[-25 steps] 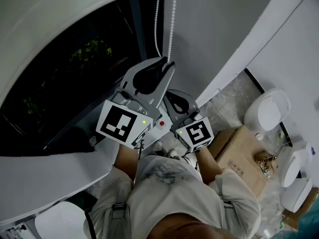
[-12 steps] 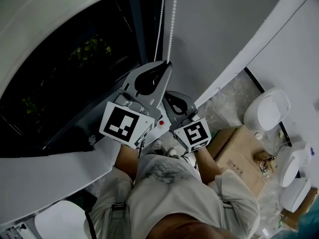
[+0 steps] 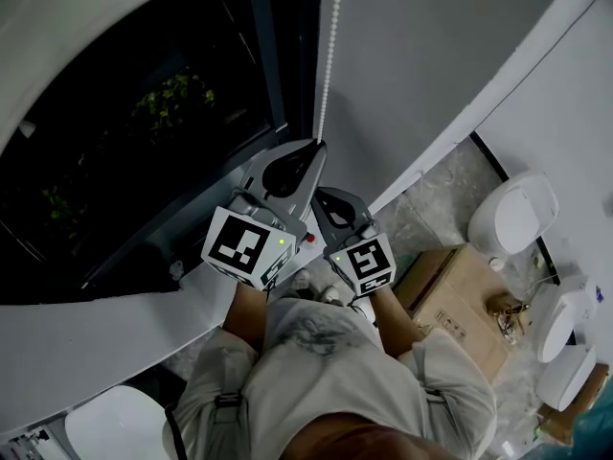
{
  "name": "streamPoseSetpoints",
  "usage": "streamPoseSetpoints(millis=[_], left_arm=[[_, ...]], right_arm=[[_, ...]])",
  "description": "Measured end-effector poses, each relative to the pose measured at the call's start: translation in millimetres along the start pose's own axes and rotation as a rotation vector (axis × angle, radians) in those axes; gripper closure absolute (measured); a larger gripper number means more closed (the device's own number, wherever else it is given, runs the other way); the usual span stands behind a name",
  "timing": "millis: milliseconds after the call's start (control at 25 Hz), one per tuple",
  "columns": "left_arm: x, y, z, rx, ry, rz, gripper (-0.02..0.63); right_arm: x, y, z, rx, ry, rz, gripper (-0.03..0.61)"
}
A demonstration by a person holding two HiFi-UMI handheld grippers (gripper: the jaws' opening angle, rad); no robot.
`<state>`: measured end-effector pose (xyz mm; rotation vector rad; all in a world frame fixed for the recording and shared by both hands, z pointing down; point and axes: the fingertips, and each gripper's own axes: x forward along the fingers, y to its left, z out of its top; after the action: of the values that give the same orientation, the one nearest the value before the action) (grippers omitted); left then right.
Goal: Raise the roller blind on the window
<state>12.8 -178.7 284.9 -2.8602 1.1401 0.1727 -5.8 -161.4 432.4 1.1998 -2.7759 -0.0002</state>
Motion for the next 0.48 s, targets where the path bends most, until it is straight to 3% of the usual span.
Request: streamPoseSetpoints(millis=[480], left_arm=[[-7, 0, -32, -0.048, 0.055, 0.005, 0.601]], right_arm=[[3, 3, -30, 0.006, 0.06, 0.0, 0.568]])
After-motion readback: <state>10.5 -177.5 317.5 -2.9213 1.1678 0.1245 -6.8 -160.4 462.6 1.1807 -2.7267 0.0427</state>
